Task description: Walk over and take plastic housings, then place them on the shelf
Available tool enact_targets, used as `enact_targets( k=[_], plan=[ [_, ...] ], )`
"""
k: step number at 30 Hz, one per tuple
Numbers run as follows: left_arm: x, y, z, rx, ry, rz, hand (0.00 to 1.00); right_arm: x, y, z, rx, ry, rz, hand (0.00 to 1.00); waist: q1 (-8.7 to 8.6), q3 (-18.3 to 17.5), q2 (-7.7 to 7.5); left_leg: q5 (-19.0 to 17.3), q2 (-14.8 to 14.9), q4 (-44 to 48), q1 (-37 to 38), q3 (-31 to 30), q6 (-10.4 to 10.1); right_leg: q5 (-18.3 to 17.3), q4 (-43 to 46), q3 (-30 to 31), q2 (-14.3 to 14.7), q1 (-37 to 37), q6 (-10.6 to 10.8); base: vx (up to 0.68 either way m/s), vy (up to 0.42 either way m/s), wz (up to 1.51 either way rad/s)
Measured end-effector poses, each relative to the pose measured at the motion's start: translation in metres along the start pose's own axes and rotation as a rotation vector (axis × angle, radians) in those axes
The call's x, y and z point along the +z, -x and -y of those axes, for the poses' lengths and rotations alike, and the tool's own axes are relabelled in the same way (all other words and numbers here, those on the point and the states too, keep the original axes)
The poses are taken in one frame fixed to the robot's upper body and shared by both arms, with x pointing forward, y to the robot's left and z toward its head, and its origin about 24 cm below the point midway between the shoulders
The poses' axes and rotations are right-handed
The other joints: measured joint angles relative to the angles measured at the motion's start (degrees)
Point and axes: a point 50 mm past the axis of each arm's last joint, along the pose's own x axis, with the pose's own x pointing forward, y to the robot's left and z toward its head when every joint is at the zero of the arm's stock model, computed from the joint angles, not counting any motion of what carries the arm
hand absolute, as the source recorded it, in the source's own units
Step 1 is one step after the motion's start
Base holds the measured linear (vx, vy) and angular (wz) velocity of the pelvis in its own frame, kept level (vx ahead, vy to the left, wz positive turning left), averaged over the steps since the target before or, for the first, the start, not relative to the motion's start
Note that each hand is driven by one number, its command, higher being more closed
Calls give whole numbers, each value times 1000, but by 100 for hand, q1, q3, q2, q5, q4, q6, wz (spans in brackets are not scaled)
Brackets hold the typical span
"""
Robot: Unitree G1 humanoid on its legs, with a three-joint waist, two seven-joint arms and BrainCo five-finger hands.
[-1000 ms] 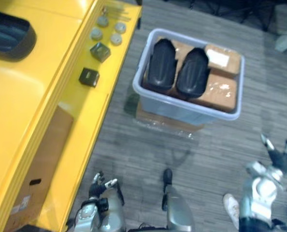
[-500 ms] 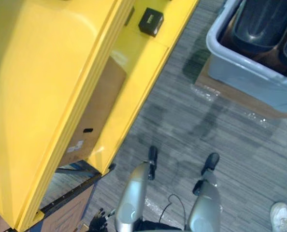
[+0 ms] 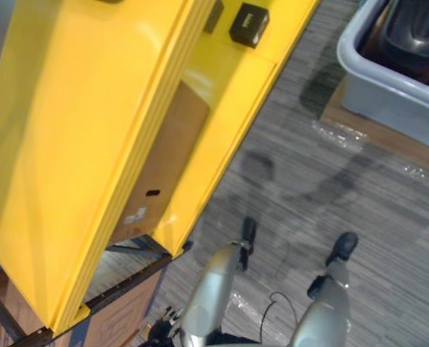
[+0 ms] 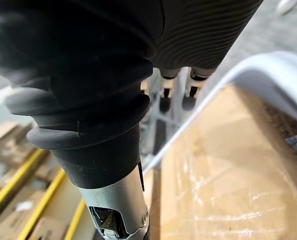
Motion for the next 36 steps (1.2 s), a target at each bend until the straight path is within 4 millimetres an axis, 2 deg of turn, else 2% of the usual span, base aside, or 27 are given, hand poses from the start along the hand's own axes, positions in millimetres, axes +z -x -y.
enact_targets(
  k=[7,12,15,18,23,26,31,36],
  plan=[
    [-1,-1,6,-46,-2,-3,0,5,-2,2,-8,-4,33,0,146,-64,86,60,-47,-145,-17,-13,4,-23,39,-3,-46,-112,-16,-14,-12,1],
    [3,-3,9,-59,-6,5,0,38,5,-2,-63,-75,236,0,193,-68,90,62,-67,-124,-105,-35,6,-39,81,-10,-69,-201,-5,-32,-22,3],
    [5,-4,10,-63,-7,10,0,59,13,-6,-38,-109,385,0,192,-68,91,62,-158,-120,-99,-285,5,-42,95,-19,-95,-198,-7,-10,-8,1],
    [5,-4,11,-67,-7,10,0,66,17,-9,-25,-102,442,0,192,-68,91,62,-167,-119,-97,-292,5,-44,112,-23,-103,-196,-9,-38,-14,1],
    [4,-4,11,-79,-5,8,0,63,19,-13,3,-68,436,0,197,-68,91,63,-170,-119,-92,-294,5,-45,121,-24,-106,-194,-11,-45,-17,0],
    [4,-4,11,-82,-5,4,0,53,14,-14,23,-33,342,0,223,-80,107,65,-170,-125,-92,-295,1,-45,122,-24,-107,-195,-11,-39,-22,0],
    [-4,-3,13,-98,-1,-28,0,32,6,-9,-3,33,207,0,392,-226,296,119,-189,-221,-84,-329,-11,-61,123,-69,-127,-201,-37,-32,-23,5],
    [-5,-3,15,-111,-10,-34,0,23,4,-8,-11,84,162,0,486,-263,343,188,-180,-336,-84,-448,-53,-88,138,-181,-101,-207,-79,-29,-33,8]
  ],
)
